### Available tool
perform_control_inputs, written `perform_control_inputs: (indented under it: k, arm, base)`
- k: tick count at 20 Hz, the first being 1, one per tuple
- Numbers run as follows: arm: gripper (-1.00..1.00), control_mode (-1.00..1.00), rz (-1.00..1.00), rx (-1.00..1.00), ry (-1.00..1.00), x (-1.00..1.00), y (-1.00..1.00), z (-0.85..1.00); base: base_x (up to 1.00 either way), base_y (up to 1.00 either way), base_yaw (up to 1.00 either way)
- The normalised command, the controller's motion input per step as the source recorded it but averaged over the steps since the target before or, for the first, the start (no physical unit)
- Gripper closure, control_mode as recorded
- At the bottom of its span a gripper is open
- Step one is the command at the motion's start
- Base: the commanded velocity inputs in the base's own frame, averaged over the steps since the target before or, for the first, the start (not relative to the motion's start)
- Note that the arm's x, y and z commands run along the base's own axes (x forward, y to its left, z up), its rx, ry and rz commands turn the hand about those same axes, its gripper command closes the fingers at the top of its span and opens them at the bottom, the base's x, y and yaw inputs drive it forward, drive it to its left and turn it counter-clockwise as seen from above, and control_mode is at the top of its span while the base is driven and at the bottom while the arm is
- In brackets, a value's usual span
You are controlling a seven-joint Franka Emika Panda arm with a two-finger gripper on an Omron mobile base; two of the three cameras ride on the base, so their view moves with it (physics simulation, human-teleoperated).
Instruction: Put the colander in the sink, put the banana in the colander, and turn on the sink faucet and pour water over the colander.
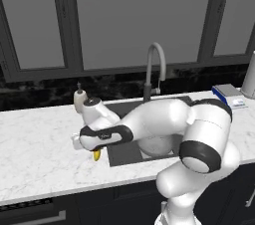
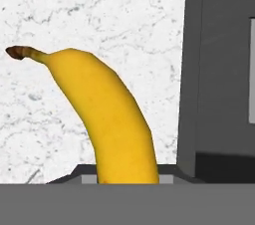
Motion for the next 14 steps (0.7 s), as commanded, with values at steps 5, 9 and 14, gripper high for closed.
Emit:
perform_control_inputs:
  k: [5, 9, 14]
  arm:
    - [1.0, -1.0, -0.01, 0.0, 0.0, 0.0, -0.67, 0.3]
    - [1.0, -1.0, 0.0, 0.0, 0.0, 0.03, -0.72, 0.2]
    - [1.0, -1.0, 0.0, -0.03, 0.02, 0.18, -0.73, 0.14]
  base:
    - [0.0, 0.0, 0.0]
    - [0.0, 0.0, 0.0]
    - [0.0, 0.0, 0.0]
